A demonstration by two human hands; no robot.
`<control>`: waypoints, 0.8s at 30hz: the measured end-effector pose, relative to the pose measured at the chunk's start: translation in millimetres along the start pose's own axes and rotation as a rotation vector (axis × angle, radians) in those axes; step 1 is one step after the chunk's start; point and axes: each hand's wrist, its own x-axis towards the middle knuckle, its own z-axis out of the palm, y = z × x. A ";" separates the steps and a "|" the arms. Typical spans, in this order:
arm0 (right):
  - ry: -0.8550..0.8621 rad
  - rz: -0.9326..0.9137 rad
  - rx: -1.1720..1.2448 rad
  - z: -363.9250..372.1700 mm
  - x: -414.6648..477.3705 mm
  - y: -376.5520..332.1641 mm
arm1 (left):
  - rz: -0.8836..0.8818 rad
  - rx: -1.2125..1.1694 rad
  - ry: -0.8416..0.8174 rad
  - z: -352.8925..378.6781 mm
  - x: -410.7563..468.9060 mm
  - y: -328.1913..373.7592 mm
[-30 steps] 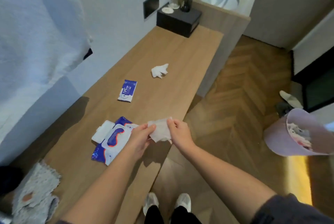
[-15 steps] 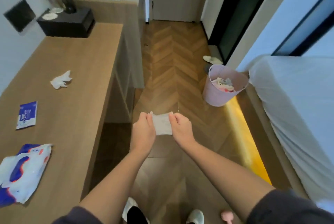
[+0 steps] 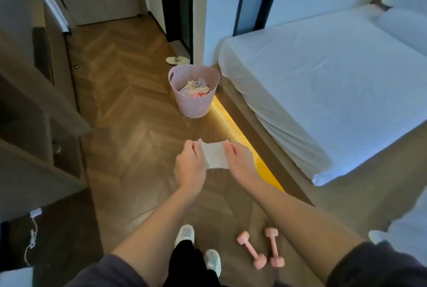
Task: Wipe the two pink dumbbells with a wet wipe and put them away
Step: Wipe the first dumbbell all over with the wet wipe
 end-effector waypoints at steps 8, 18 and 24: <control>0.105 0.181 0.028 -60.7 55.6 53.8 | 0.053 0.086 -0.185 96.5 33.2 40.3; 0.151 0.470 0.409 -113.0 187.2 87.9 | 0.299 0.246 -0.329 188.3 136.3 98.1; 0.101 0.567 0.688 -150.4 217.4 99.7 | 0.383 0.327 -0.386 223.4 163.9 124.8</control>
